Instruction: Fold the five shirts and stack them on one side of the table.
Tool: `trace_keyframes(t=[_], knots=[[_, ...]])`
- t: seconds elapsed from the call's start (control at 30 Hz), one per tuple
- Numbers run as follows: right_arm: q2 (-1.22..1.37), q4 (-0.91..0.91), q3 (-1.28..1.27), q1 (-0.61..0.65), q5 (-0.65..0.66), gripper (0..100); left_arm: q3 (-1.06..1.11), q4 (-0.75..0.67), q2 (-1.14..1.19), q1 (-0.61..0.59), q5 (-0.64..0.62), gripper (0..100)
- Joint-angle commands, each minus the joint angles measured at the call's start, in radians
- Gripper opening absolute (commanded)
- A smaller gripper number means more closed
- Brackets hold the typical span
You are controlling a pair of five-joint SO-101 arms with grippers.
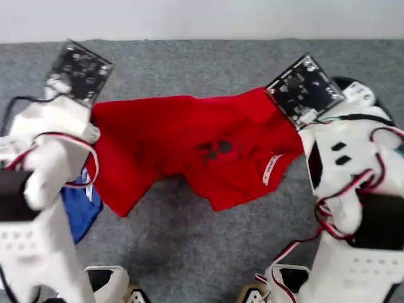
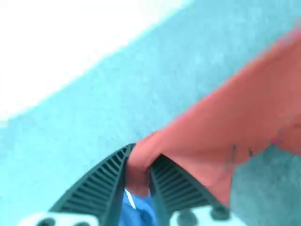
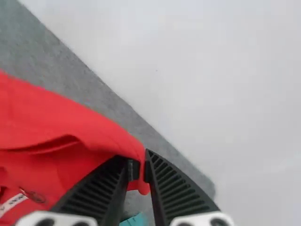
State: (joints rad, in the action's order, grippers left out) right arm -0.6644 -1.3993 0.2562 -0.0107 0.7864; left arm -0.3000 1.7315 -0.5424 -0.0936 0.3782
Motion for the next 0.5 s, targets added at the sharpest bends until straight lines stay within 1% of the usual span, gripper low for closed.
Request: trace_keyframes(t=[0.0, 0.1, 0.23, 0.47], knots=[[-0.008, -0.028, 0.101, -0.015, -0.075, 1.0, -0.154, 0.023, -0.025, -0.049, -0.025, 2], [-0.007, -0.096, 0.222, -0.016, -0.103, 1.0, -0.243, 0.021, -0.023, -0.087, -0.025, 2], [-0.007, -0.171, 0.370, -0.016, -0.100, 1.0, -0.366, 0.021, -0.025, -0.089, -0.020, 2], [-0.008, -0.213, 0.586, -0.016, -0.098, 1.0, -0.630, 0.021, -0.025, -0.087, -0.017, 2]])
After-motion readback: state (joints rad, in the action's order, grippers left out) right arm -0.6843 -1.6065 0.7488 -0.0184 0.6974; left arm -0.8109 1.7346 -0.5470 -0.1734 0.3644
